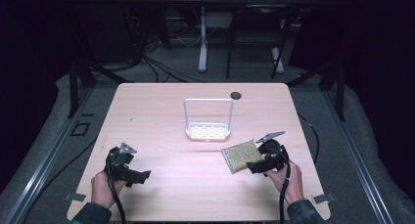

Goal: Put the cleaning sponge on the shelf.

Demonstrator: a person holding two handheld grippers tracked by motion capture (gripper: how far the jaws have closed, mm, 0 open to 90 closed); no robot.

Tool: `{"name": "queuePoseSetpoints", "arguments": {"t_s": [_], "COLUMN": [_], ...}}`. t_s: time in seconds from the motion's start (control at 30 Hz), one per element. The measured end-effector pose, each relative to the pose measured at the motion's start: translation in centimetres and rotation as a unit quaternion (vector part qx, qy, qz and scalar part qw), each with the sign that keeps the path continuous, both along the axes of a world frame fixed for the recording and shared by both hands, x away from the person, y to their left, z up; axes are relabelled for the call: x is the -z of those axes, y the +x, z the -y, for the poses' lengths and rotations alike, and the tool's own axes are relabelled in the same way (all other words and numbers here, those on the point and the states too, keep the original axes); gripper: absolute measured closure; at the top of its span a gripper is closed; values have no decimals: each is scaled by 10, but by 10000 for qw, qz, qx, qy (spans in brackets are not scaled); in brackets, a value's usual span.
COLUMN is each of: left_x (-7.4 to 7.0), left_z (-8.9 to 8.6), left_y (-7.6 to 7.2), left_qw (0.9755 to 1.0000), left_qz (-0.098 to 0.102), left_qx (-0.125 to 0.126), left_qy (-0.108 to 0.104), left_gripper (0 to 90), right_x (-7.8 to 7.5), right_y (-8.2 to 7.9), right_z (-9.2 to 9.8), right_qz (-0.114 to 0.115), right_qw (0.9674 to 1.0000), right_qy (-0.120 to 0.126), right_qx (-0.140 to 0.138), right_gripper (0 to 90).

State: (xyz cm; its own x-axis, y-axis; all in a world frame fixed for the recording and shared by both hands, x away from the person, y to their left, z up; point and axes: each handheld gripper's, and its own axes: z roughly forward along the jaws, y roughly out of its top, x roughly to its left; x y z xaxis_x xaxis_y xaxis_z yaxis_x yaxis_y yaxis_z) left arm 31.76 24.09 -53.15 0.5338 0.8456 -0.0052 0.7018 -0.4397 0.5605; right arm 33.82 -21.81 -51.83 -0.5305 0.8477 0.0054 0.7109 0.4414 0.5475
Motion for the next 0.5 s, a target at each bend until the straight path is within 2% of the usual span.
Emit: {"name": "queuePoseSetpoints", "arguments": {"t_s": [0.17, 0.37, 0.5], "left_x": [2, 1, 3], "left_z": [0, -2, 2], "left_y": [0, -1, 0], "left_qw": [10000, 10000, 9998], "left_qz": [-65, -36, -104], "left_qx": [56, 22, 114], "left_qy": [17, 24, 94], "left_gripper": [1, 2, 3], "right_x": [4, 6, 13], "right_y": [14, 26, 35], "right_z": [-8, -21, -24], "right_qz": [-61, 31, -41], "right_qw": [9999, 9998, 9998], "right_qy": [75, 54, -38], "right_qx": [-69, -177, -172], "right_gripper": [119, 144, 164]}}
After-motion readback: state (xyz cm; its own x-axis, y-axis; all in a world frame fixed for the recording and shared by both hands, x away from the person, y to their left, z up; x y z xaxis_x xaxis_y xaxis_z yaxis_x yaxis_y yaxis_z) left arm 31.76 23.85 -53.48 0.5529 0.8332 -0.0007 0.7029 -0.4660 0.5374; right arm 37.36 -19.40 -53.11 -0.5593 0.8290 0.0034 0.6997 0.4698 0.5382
